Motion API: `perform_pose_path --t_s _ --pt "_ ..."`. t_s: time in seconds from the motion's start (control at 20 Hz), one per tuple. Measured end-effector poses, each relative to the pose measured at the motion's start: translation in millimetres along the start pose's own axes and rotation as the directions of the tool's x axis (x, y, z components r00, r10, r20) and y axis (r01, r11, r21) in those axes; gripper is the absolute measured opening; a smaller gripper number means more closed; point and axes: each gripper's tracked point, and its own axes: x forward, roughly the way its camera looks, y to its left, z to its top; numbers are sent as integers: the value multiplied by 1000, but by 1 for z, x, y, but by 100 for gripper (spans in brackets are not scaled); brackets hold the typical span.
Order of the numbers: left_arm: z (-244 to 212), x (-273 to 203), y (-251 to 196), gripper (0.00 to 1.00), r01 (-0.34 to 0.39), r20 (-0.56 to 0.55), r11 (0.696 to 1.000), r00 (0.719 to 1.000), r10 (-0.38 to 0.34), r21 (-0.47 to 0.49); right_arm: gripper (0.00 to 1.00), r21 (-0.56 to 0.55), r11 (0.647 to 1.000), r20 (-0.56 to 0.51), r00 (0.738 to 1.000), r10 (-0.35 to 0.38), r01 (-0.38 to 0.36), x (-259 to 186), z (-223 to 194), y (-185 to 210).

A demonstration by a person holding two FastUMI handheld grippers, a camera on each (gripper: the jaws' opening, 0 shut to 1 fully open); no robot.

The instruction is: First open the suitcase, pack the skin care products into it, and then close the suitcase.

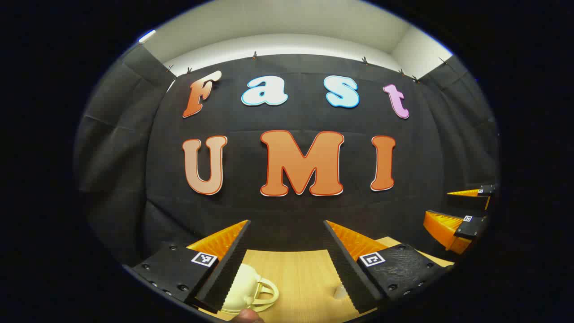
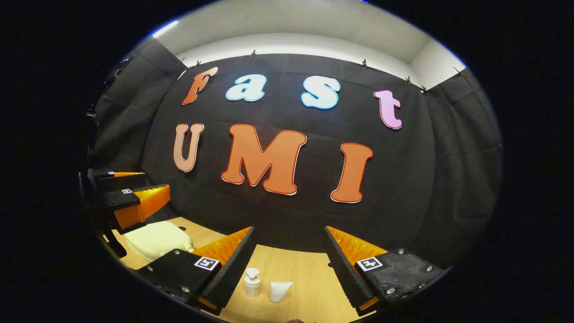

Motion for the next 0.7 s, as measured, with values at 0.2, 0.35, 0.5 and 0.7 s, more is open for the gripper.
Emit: perform_pose_path --t_s 0.2,0.35,0.5,0.7 --pt "-4 6 -6 100 -29 0 999 1000 29 14 96 -11 998 0 998 59 -59 7 -8 7" --pt "-7 12 -5 100 -23 -3 1000 1000 23 12 96 2 997 -20 997 74 -74 12 -14 14" --pt "-3 22 5 100 -1 19 1000 1000 1 25 95 9 999 -21 999 32 -32 20 -16 17" --pt "0 41 25 100 12 27 999 1000 -13 49 95 36 999 -30 999 -24 25 30 -15 24"
